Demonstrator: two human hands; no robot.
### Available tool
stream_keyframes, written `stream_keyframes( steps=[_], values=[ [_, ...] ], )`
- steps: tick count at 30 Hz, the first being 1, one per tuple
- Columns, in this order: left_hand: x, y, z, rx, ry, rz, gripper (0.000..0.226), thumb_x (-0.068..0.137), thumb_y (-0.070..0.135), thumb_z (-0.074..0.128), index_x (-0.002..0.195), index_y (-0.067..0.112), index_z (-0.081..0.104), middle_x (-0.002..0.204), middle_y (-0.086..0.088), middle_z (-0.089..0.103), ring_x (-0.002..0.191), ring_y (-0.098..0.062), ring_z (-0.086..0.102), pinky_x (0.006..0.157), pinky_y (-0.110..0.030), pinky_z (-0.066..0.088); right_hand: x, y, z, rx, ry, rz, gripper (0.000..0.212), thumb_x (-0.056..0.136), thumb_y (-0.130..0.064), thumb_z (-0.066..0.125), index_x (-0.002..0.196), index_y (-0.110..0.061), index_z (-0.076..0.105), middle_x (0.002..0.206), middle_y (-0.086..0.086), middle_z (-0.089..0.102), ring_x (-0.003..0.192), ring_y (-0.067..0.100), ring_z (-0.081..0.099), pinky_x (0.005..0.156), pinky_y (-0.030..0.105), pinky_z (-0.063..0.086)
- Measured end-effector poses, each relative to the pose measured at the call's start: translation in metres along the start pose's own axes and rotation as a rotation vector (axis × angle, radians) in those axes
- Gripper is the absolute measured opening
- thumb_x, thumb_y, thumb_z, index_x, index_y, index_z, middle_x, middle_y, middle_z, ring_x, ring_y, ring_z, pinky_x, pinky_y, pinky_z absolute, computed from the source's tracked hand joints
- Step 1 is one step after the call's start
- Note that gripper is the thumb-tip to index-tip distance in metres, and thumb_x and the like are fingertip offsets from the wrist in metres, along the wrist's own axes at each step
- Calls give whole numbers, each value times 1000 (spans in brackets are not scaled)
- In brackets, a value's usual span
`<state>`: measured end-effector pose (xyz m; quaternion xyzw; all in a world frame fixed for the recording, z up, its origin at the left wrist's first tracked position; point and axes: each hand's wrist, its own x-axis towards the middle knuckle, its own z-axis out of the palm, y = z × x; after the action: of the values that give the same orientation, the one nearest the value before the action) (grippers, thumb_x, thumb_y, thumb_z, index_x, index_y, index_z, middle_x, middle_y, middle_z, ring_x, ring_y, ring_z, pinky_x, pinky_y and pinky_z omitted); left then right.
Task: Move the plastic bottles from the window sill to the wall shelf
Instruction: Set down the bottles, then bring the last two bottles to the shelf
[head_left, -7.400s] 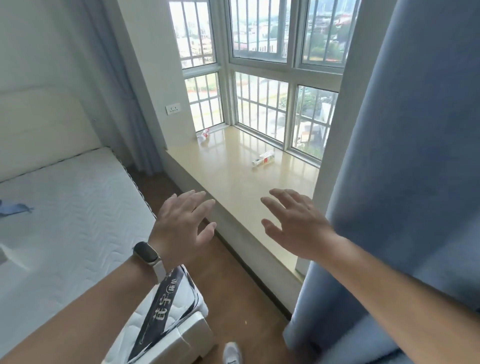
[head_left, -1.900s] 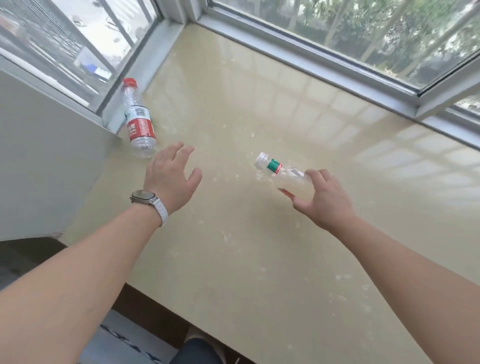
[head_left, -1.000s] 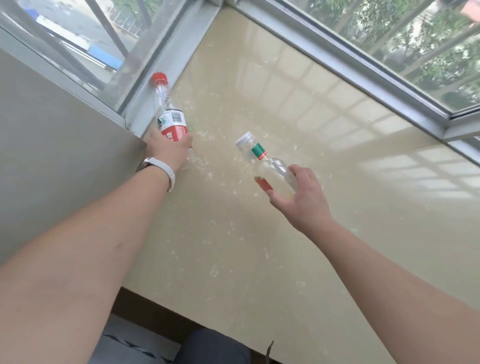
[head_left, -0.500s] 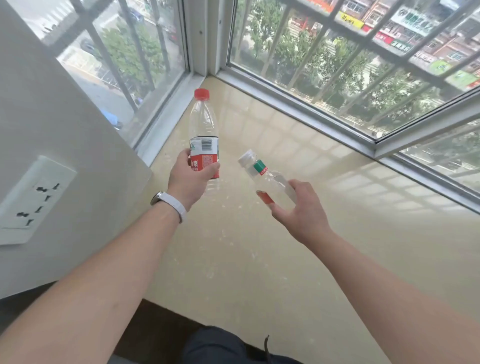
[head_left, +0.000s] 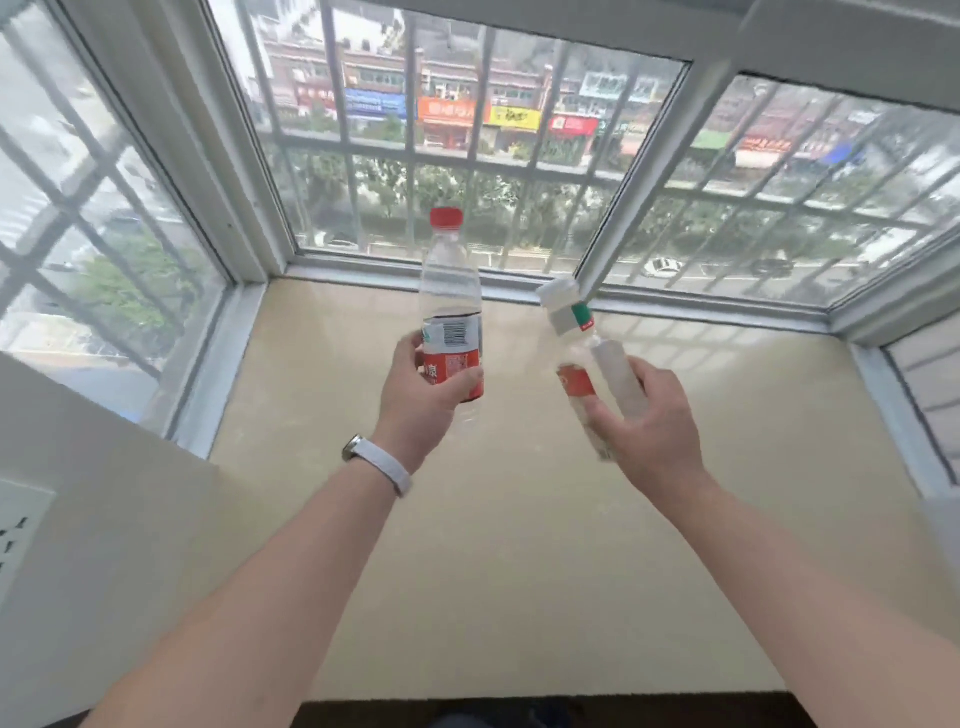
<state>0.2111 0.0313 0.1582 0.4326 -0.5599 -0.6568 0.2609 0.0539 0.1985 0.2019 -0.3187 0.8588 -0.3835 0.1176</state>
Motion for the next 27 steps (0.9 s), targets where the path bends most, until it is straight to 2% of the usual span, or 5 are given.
stream_keyframes(
  steps=[8,12,18,23,27],
  values=[
    [-56,43,114,110,-186,124,54,82,12,79,126,20,50,110,1,66,76,6,67,64,-11,51,-35,65,-103,201,256,149,56,60,-69,61,101,-31,56,103,-6,56,91,-6,53,70,12,38],
    [-93,57,173,177,-215,174,54,81,15,80,126,22,52,108,1,67,78,3,68,63,-12,51,-54,103,-163,280,330,143,57,62,-69,63,100,-26,58,101,1,59,89,5,56,71,21,40],
    [-155,57,280,233,-317,233,57,80,16,81,129,25,53,108,1,69,87,-10,71,72,-22,54,-84,167,-258,367,426,166,50,64,-55,65,106,-31,54,106,-4,55,91,-11,50,66,1,36],
    [-205,54,380,283,-424,286,53,80,21,82,126,29,56,105,5,71,80,-1,69,62,-11,49,-124,232,-336,377,535,194,51,66,-56,66,110,-31,55,107,-10,55,96,-7,52,77,13,42],
    [-243,52,458,298,-574,312,54,78,24,84,124,29,58,104,2,73,89,-15,73,79,-35,59,-162,279,-400,331,648,196,43,68,-56,67,106,-42,51,108,-13,54,101,-2,52,84,20,43]
  ],
)
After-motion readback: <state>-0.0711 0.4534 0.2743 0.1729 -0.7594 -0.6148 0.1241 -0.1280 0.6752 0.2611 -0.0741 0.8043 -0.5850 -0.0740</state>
